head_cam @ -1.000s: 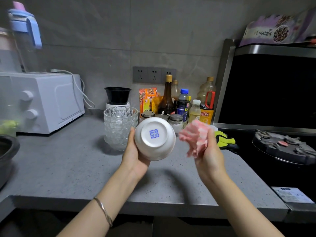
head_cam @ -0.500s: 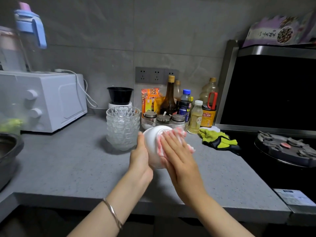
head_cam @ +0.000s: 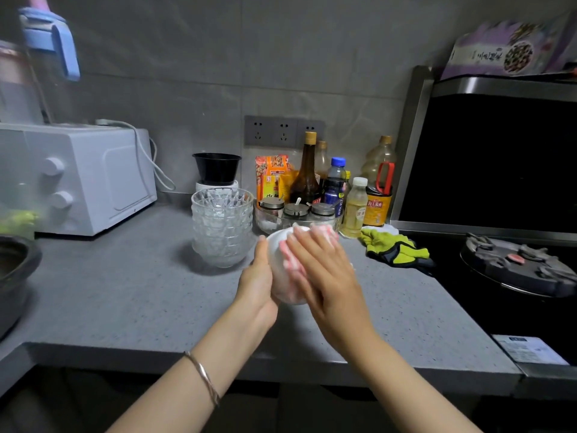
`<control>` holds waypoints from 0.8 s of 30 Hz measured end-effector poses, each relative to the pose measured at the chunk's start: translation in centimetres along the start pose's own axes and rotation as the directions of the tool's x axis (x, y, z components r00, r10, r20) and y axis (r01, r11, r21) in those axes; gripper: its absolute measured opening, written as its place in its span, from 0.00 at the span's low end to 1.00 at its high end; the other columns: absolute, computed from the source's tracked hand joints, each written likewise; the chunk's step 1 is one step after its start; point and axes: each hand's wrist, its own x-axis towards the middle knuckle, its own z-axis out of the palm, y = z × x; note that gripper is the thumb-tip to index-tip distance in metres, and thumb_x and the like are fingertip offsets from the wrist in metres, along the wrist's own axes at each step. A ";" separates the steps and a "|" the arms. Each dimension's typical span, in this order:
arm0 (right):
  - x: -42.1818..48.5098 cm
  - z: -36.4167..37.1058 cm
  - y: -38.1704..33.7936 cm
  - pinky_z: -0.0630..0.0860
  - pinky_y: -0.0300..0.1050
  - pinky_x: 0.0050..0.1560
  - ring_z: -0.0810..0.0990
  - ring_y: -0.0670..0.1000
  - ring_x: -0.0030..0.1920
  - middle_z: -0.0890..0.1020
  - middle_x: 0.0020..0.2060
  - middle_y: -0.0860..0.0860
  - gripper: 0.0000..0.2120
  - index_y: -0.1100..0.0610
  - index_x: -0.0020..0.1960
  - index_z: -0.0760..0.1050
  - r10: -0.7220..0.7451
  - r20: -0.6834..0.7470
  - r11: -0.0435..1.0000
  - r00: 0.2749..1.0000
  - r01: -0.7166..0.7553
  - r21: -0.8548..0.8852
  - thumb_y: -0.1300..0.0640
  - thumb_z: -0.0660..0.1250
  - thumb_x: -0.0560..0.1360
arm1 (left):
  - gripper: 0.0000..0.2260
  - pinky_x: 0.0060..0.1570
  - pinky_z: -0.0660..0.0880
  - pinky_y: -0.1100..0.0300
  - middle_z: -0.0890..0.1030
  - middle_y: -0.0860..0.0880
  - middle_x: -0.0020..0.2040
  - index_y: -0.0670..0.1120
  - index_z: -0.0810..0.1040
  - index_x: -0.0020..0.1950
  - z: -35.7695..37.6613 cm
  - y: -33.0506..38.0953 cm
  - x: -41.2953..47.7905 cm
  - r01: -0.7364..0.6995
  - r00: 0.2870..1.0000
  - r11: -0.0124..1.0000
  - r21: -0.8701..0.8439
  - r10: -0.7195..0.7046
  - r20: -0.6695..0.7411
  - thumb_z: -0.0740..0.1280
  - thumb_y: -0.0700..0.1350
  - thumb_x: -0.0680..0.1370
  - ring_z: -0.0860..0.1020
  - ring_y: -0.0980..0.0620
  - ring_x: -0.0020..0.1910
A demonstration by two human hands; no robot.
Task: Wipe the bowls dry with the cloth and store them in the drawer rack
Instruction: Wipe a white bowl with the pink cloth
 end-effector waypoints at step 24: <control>-4.9 -1.4 6.1 0.65 0.41 0.69 0.68 0.42 0.68 0.78 0.60 0.46 0.15 0.52 0.56 0.81 0.444 0.228 0.883 0.867 -0.466 0.049 0.48 0.58 0.80 | 0.28 0.58 0.76 0.46 0.82 0.45 0.54 0.45 0.75 0.62 -1.5 -1.3 1.1 -0.134 0.990 0.987 0.093 0.137 -0.026 0.64 0.66 0.73 0.81 0.47 0.50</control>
